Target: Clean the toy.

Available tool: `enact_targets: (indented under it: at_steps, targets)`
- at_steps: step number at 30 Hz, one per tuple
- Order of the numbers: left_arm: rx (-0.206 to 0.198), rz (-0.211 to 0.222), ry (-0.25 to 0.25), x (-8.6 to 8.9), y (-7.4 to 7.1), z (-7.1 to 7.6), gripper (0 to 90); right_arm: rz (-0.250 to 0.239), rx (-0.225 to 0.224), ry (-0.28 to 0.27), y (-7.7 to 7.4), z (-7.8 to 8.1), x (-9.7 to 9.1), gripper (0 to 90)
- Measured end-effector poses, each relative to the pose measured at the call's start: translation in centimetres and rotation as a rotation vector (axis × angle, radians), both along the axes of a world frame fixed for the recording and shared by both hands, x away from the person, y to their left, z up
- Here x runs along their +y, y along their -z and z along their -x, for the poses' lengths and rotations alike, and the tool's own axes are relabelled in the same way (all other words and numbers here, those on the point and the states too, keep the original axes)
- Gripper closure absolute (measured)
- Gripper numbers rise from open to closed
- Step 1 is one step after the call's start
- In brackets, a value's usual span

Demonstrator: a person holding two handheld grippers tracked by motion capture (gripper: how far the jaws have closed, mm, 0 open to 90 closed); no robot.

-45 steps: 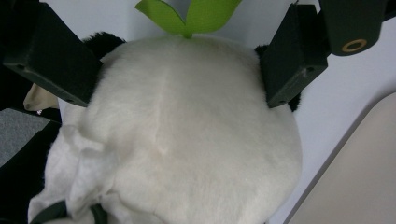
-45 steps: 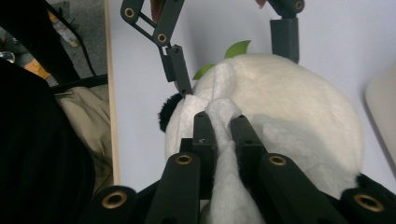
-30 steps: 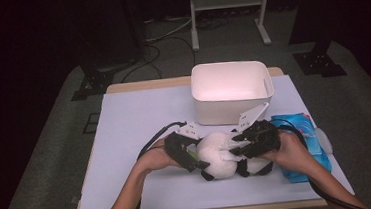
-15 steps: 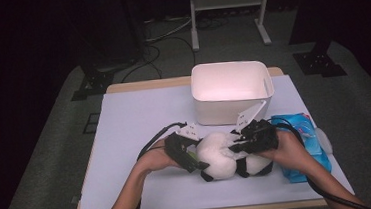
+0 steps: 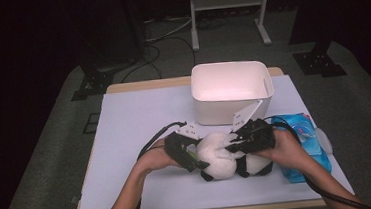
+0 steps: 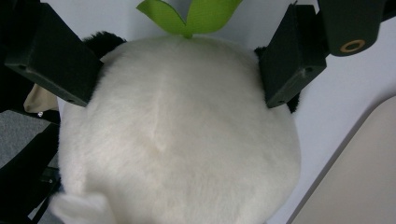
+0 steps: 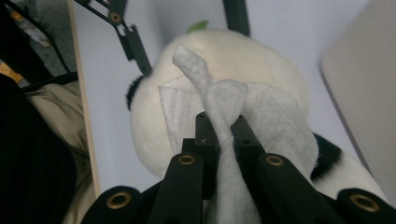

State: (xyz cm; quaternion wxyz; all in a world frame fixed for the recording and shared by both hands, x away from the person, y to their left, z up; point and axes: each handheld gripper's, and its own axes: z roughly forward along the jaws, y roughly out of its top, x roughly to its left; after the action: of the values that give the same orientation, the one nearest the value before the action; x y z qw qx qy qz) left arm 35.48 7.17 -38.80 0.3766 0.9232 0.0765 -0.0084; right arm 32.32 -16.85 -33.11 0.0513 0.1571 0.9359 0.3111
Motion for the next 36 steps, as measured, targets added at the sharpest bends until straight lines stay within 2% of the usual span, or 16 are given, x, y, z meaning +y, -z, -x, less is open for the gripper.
enact_targets:
  at_steps: [3,8,13,16,20,23,28,36]
  targets:
    - [0.0,0.0,-0.001,0.0,0.0,0.0,13.6,0.006,-0.007,0.052,-0.1,-0.3,-1.8,83.8]
    - [0.009,0.004,-0.004,0.0,0.0,-0.1,13.5,-0.04,0.013,0.116,-0.3,-0.6,-4.8,83.8]
    - [0.019,0.002,-0.001,0.0,-0.2,-0.2,13.4,-0.067,0.024,0.159,-0.4,-0.6,-7.1,83.8]
    - [0.037,0.016,0.0,0.2,-0.4,-0.3,13.3,-0.078,0.034,0.167,-0.1,-0.5,-7.9,83.8]
    - [0.044,0.018,-0.001,0.3,-0.8,-0.3,13.3,-0.091,0.044,0.158,0.5,-0.4,-8.0,83.8]
    - [0.053,0.042,-0.002,0.3,-1.1,-0.2,13.4,-0.102,0.057,0.15,1.0,-0.3,-7.8,84.0]
    - [0.06,0.044,-0.004,0.0,-1.4,-0.2,13.3,-0.103,0.065,0.128,1.4,0.2,-7.3,84.2]
    - [0.04,0.026,0.014,-1.1,-1.5,-0.3,12.6,-0.102,0.061,0.105,1.6,1.2,-6.5,84.5]
